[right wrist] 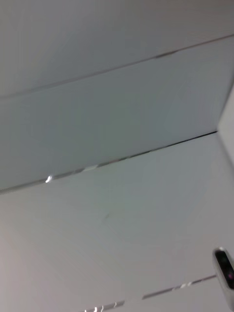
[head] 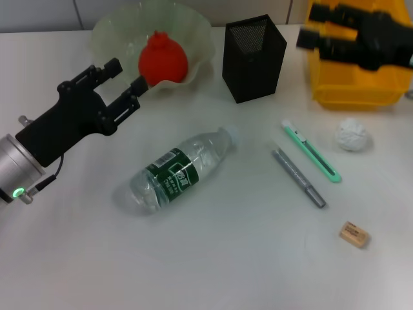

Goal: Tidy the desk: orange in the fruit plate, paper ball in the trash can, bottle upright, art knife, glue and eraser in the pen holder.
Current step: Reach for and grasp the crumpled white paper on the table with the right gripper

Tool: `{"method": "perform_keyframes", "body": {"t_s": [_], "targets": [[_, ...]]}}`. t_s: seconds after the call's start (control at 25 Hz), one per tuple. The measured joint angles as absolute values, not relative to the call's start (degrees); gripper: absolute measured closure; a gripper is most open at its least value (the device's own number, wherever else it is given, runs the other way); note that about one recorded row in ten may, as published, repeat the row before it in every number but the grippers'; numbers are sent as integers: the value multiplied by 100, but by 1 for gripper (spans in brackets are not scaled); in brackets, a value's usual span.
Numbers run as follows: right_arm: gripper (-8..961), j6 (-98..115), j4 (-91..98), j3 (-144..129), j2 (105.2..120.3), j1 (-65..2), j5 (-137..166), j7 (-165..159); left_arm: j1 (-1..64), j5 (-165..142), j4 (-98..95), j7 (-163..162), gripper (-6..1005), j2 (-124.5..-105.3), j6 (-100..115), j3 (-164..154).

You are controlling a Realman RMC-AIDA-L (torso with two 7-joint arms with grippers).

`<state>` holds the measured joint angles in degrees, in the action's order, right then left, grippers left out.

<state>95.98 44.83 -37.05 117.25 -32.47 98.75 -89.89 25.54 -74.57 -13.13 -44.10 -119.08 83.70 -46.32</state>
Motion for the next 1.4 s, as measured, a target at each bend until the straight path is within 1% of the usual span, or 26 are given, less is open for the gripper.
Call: {"method": "perform_keyframes", "body": {"t_s": [0.08, 0.12, 0.16, 0.24, 0.28, 0.4, 0.52, 0.8, 0.84, 1.0, 1.08, 1.4], "targets": [[125, 9335, 5258, -3964, 11785, -3225, 10096, -9967, 2553, -7456, -1255, -4359, 391, -11902, 8349, -4625], [125, 9000, 6227, -4299, 11865, -3206, 10719, -11194, 2570, -7455, -1226, -4321, 392, -11896, 8295, -4587], [125, 9000, 6227, -4299, 11865, -3206, 10719, -11194, 2584, -7454, -1224, -4317, 392, -11895, 8263, -4570], [125, 8780, 7274, -4670, 11914, -3244, 11849, -12837, 2607, -7454, -1222, -4313, 392, -11895, 8203, -4561], [125, 8780, 7274, -4670, 11914, -3244, 11849, -12837, 2607, -7454, -1222, -4313, 392, -11895, 8203, -4561], [125, 8832, 7967, -4927, 11922, -3362, 12790, -14176, 2641, -7453, -1210, -4306, 392, -11898, 8041, -4568], [125, 8990, 8264, -5225, 11920, -3512, 13811, -15105, 2649, -7453, -1205, -4301, 393, -11907, 7972, -4571], [125, 9140, 7867, -5852, 11913, -3853, 15309, -16048, 2649, -7452, -1198, -4299, 393, -11911, 7955, -4571], [125, 9137, 7602, -5976, 11912, -3986, 15751, -16226, 2658, -7452, -1190, -4297, 393, -11910, 7929, -4571], [125, 9069, 7153, -6009, 11911, -4148, 16052, -16293, 2693, -7453, -1165, -4295, 394, -11908, 7880, -4600], [125, 8770, 6638, -6005, 11909, -4223, 16076, -16290, 2731, -7453, -1128, -4293, 394, -11900, 7847, -4611], [125, 8335, 6046, -6019, 11902, -4387, 16095, -16265, 2759, -7457, -1125, -4292, 394, -11898, 7820, -4614]]}}
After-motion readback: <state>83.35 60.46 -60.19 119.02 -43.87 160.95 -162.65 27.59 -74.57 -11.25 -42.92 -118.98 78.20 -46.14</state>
